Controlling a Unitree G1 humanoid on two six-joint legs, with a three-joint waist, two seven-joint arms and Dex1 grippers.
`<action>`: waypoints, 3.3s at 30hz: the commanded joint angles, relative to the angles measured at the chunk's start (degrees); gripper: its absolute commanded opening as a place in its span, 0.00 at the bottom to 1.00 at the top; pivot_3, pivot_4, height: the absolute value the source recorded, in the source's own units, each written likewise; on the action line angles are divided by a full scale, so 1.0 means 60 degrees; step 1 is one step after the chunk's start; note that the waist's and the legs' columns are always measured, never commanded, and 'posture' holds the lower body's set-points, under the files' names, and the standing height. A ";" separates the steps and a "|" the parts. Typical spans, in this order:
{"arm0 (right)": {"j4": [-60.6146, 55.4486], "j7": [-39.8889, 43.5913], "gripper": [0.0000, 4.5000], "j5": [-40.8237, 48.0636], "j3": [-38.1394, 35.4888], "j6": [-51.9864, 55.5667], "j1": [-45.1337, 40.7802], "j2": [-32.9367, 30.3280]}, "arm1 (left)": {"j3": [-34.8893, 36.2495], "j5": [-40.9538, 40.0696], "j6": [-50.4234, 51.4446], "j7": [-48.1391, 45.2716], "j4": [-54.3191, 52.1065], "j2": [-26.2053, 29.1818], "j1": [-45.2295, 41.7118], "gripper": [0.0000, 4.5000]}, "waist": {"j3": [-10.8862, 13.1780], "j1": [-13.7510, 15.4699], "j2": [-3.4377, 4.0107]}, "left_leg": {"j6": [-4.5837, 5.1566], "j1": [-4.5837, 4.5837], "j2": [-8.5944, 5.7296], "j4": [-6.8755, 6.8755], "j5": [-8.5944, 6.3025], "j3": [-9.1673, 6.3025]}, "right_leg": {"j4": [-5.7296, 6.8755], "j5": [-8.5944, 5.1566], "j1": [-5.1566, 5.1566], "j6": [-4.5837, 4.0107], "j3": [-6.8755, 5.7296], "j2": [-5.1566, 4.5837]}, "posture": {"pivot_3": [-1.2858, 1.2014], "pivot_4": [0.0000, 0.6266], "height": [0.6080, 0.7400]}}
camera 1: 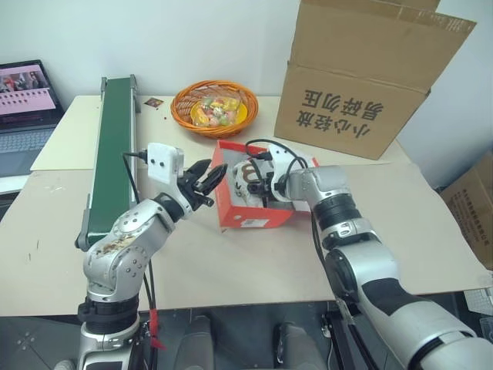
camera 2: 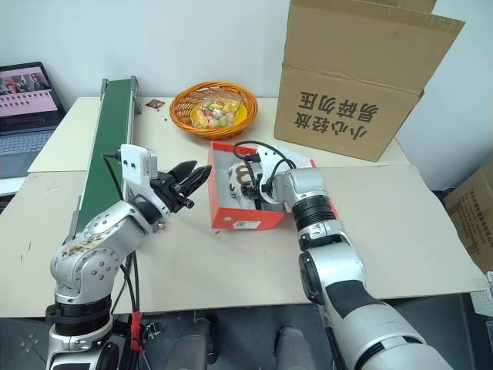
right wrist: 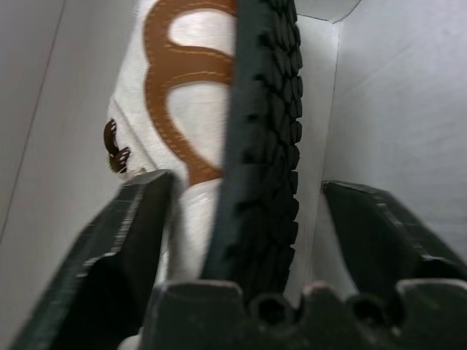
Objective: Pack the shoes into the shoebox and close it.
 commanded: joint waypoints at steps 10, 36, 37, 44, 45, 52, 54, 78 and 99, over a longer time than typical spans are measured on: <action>-0.2026 -0.0279 0.98 0.0155 -0.0631 -0.0160 -0.1056 0.0074 | 0.0145 -0.0041 -0.0163 -0.0172 -0.0100 0.0165 -0.0320 0.49 | 0.0002 -0.0013 0.0002 | 0.0000 -0.0007 0.0000 -0.0008 0.0000 0.0002 | -0.0003 -0.0001 -0.0011 0.0000 0.0000 0.0000 | 0.52 0.24 0.85; -0.6778 0.3896 1.00 -0.0096 0.1684 -0.4942 0.3168 -0.1116 | 0.2839 0.3248 -0.2197 0.1210 0.2054 0.1484 0.1493 0.99 | 0.0004 0.0012 0.0003 | -0.0018 -0.0005 0.0010 -0.0024 -0.0010 0.0018 | -0.0013 -0.0021 -0.0035 0.0017 0.0000 -0.0001 | 0.52 0.24 0.85; -0.6713 0.4000 1.00 -0.0095 0.1743 -0.4994 0.3182 -0.1126 | 0.2825 0.3294 -0.2220 0.1211 0.2111 0.1488 0.1517 0.99 | 0.0004 0.0011 0.0003 | -0.0019 -0.0004 0.0010 -0.0024 -0.0011 0.0018 | -0.0013 -0.0024 -0.0032 0.0015 -0.0001 -0.0001 | 0.52 0.24 0.85; -0.6673 0.4180 1.00 -0.0581 0.2283 -0.5519 0.3357 -0.1204 | 0.2872 0.3426 -0.2250 0.1356 0.2300 0.1461 0.1538 0.99 | 0.0004 0.0012 0.0003 | -0.0021 -0.0005 0.0011 -0.0024 -0.0012 0.0019 | -0.0013 -0.0029 -0.0035 0.0004 0.0000 -0.0001 | 0.52 0.24 0.85; -0.6695 0.4147 1.00 -0.0658 0.2334 -0.5562 0.3376 -0.1199 | 0.2873 0.3444 -0.2222 0.1359 0.2304 0.1491 0.1529 0.99 | 0.0004 0.0010 0.0003 | -0.0021 -0.0005 0.0012 -0.0024 -0.0012 0.0019 | -0.0013 -0.0029 -0.0035 0.0007 0.0000 -0.0001 | 0.52 0.24 0.85; -0.7107 0.4329 1.00 -0.0701 0.2362 -0.5263 0.3445 -0.1382 | 0.2974 0.3394 -0.2147 0.1323 0.2346 0.1559 0.1449 0.99 | 0.0004 0.0021 0.0003 | -0.0021 -0.0005 0.0013 -0.0024 -0.0013 0.0021 | -0.0014 -0.0029 -0.0037 0.0006 0.0000 -0.0001 | 0.52 0.24 0.85; -0.7231 0.4443 1.00 -0.0506 0.2300 -0.4992 0.3491 -0.1390 | 0.2954 0.3422 -0.2147 0.1324 0.2391 0.1567 0.1436 0.99 | 0.0004 0.0025 0.0003 | -0.0021 -0.0006 0.0013 -0.0024 -0.0013 0.0020 | -0.0014 -0.0029 -0.0037 0.0006 0.0000 -0.0001 | 0.52 0.24 0.85; -0.8100 0.4467 1.00 0.0593 0.2017 -0.3405 0.3902 -0.1151 | 0.3062 0.3277 -0.1477 0.1651 0.2976 0.1050 0.1027 0.99 | 0.0003 0.0117 0.0002 | -0.0022 -0.0005 0.0015 -0.0022 -0.0013 0.0022 | -0.0012 -0.0028 -0.0040 0.0004 -0.0001 -0.0001 | 0.52 0.24 0.85; -0.8449 0.4216 1.00 0.0692 0.1800 -0.3263 0.3823 -0.1000 | 0.2930 0.3198 -0.1371 0.1663 0.3503 0.0882 0.0605 0.99 | 0.0003 0.0209 0.0001 | -0.0022 -0.0005 0.0014 -0.0021 -0.0013 0.0022 | -0.0014 -0.0025 -0.0037 0.0007 -0.0002 -0.0001 | 0.52 0.24 0.85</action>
